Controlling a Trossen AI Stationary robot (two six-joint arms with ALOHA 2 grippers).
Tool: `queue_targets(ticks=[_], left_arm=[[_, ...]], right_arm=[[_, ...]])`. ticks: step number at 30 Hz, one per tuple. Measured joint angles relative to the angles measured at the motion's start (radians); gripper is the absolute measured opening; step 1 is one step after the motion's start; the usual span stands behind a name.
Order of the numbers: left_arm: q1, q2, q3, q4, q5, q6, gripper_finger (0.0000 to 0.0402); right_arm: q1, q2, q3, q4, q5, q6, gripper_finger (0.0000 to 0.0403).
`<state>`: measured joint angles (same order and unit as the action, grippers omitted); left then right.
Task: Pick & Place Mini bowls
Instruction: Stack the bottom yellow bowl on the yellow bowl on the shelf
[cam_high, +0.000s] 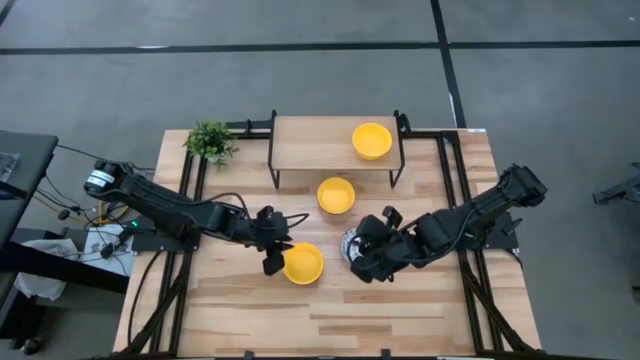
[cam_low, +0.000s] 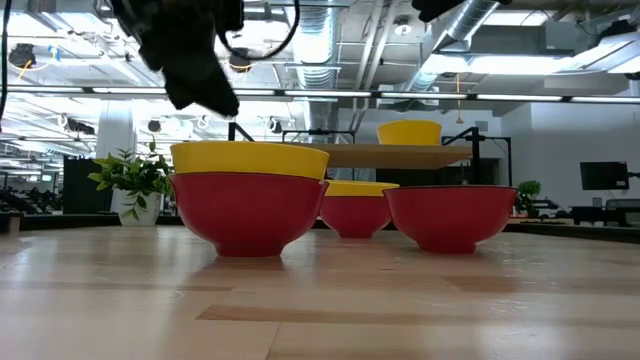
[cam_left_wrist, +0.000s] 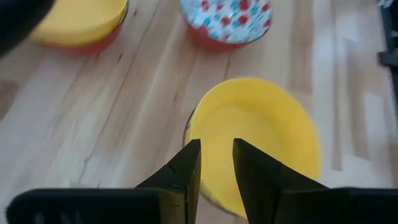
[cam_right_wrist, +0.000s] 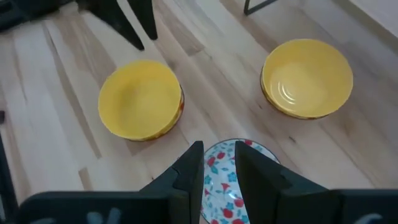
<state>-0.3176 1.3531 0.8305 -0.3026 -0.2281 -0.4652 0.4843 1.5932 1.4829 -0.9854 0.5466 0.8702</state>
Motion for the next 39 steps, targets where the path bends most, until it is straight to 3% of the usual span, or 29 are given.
queue_targets(ticks=[28,39], left_arm=[[0.004,0.094,-0.006,0.022,0.037,-0.255,0.0092],[0.01,0.094,-0.006,0.022,0.036,-0.224,0.0092]], right_arm=[[0.007,-0.004,0.0,0.008,-0.051,0.074,0.0082],[0.014,-0.004,0.0,0.021,-0.054,0.074,0.0082]])
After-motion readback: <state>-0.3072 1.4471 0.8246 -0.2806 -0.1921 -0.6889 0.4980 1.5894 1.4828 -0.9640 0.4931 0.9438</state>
